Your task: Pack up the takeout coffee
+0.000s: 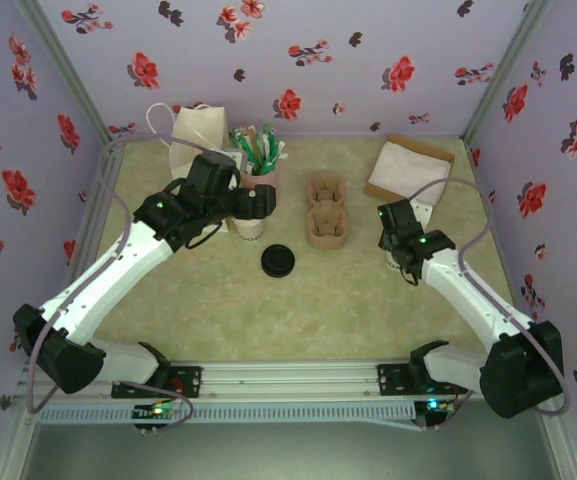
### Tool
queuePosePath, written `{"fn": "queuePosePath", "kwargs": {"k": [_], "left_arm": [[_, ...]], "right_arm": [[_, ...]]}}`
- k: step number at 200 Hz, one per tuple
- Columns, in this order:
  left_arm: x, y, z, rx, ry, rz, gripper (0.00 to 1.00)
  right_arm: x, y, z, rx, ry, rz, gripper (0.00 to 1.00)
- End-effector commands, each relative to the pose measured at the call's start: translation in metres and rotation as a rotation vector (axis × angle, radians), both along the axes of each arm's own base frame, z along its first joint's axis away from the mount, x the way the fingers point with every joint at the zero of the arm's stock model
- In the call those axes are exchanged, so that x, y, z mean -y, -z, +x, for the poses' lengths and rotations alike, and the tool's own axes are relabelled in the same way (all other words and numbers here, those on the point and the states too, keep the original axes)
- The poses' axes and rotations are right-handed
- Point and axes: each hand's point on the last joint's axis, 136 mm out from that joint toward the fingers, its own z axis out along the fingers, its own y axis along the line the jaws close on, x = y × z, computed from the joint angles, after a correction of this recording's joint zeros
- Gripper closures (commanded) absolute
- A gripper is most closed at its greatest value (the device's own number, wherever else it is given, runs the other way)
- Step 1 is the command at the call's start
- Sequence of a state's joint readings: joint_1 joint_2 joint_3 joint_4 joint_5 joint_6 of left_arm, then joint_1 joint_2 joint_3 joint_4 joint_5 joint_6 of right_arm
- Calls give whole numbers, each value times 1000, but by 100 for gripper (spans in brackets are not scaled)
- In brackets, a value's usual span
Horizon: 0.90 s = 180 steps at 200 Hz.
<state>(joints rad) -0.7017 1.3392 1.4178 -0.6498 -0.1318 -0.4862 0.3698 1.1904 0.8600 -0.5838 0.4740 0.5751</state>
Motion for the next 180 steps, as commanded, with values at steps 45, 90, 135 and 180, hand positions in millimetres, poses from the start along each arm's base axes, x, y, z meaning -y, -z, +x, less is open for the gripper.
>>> {"fn": "queuePosePath", "kwargs": {"k": [45,90,135,180], "left_arm": [[-7,-5,3,40,-13,18,5],[-7,-2,3,39,-15,25,5],[-7,-2,4,39,-17,28,5],[-7,0,4,37,-16,30,5]], "right_arm": [[23,-11,52,107,106,5,37],[31,-11,73,170,155,-2,37],[34,-1,86,159,170,-23,37],[33,8,90,132,171,-29,35]]}}
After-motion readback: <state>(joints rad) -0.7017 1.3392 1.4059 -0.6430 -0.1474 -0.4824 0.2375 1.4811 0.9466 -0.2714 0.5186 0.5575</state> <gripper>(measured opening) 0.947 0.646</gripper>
